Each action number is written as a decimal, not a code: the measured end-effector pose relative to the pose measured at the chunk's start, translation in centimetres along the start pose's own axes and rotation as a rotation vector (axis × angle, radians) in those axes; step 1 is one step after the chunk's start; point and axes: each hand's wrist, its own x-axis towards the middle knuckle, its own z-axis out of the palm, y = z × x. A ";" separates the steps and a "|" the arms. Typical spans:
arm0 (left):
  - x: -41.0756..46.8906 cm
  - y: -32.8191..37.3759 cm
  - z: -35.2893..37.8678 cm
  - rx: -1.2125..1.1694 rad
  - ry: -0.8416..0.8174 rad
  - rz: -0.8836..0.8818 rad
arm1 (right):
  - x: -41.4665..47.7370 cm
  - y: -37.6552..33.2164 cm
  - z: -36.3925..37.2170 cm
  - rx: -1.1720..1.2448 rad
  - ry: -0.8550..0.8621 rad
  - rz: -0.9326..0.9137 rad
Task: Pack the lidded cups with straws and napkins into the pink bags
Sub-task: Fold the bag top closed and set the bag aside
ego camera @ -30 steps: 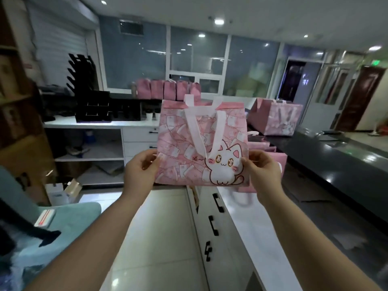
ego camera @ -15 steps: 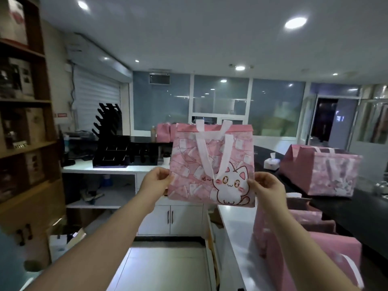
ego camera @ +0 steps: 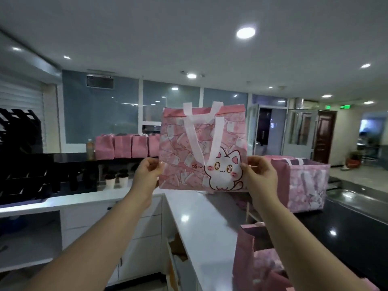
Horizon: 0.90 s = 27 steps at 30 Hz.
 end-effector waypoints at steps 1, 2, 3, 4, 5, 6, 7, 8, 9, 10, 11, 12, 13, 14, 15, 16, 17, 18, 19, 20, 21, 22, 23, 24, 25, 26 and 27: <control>1.6 -1.0 0.9 0.011 -0.022 0.008 | 1.1 0.7 0.1 -0.032 0.014 -0.005; 3.2 -2.1 1.9 0.028 -0.046 0.014 | 2.4 1.3 -0.1 -0.071 0.026 -0.008; 4.5 -3.1 3.0 0.037 -0.076 0.010 | 3.7 1.6 -0.3 -0.113 0.032 -0.014; 5.7 -4.1 4.2 0.041 -0.116 0.001 | 5.0 1.9 -0.8 -0.150 0.036 -0.019; 6.9 -4.9 5.6 0.044 -0.164 -0.008 | 6.2 2.1 -1.4 -0.175 0.043 -0.017; 7.9 -5.7 6.9 0.044 -0.207 -0.010 | 7.3 2.3 -2.3 -0.182 0.047 -0.004; 9.0 -6.4 8.4 0.032 -0.241 -0.007 | 8.2 2.5 -3.2 -0.177 0.047 0.016; 9.9 -7.0 9.8 0.014 -0.268 0.004 | 8.9 2.7 -4.3 -0.169 0.044 0.038; 10.6 -7.6 11.4 -0.003 -0.301 0.017 | 9.3 3.0 -5.6 -0.164 0.049 0.047; 11.2 -8.1 13.1 -0.016 -0.347 0.030 | 9.5 3.3 -6.9 -0.165 0.068 0.041; 11.4 -8.5 14.8 -0.028 -0.392 0.038 | 9.4 3.6 -8.4 -0.170 0.092 0.029; 11.4 -9.1 16.6 -0.044 -0.433 0.036 | 9.2 3.8 -9.8 -0.180 0.120 0.021; 11.2 -9.9 18.5 -0.065 -0.472 0.021 | 8.8 3.9 -11.4 -0.196 0.148 0.019; 10.7 -10.5 20.4 -0.085 -0.511 -0.002 | 8.4 3.8 -13.0 -0.219 0.178 0.022; 10.0 -11.2 22.3 -0.105 -0.546 -0.030 | 8.1 3.7 -14.6 -0.251 0.215 0.027; 9.2 -11.9 24.2 -0.123 -0.576 -0.055 | 7.7 3.6 -16.2 -0.291 0.261 0.029; 8.2 -12.5 26.2 -0.138 -0.604 -0.071 | 7.5 3.5 -17.9 -0.336 0.319 0.026; 7.1 -13.0 28.1 -0.148 -0.632 -0.075 | 7.4 3.3 -19.7 -0.384 0.384 0.025; 5.9 -13.4 30.0 -0.153 -0.655 -0.065 | 7.2 3.2 -21.3 -0.431 0.448 0.027; 4.7 -13.8 31.8 -0.155 -0.670 -0.039 | 7.0 3.2 -22.9 -0.480 0.514 0.035; 3.5 -14.2 33.4 -0.157 -0.676 -0.004 | 6.8 3.2 -24.4 -0.545 0.579 0.039; 2.2 -14.5 34.9 -0.154 -0.685 0.028 | 6.7 3.3 -25.9 -0.624 0.640 0.028; 1.0 -14.9 36.4 -0.153 -0.701 0.041 | 6.5 3.3 -27.3 -0.696 0.686 0.005; 0.0 -15.4 37.9 -0.151 -0.726 0.028 | 6.4 3.3 -28.8 -0.741 0.722 -0.016; -1.0 -15.8 39.5 -0.146 -0.754 -0.002 | 6.2 3.3 -30.1 -0.762 0.748 -0.018; -1.8 -16.3 41.0 -0.136 -0.780 -0.030 | 6.1 3.6 -31.4 -0.778 0.770 0.003; -2.6 -16.7 42.3 -0.127 -0.798 -0.047 | 6.0 3.9 -32.7 -0.792 0.790 0.037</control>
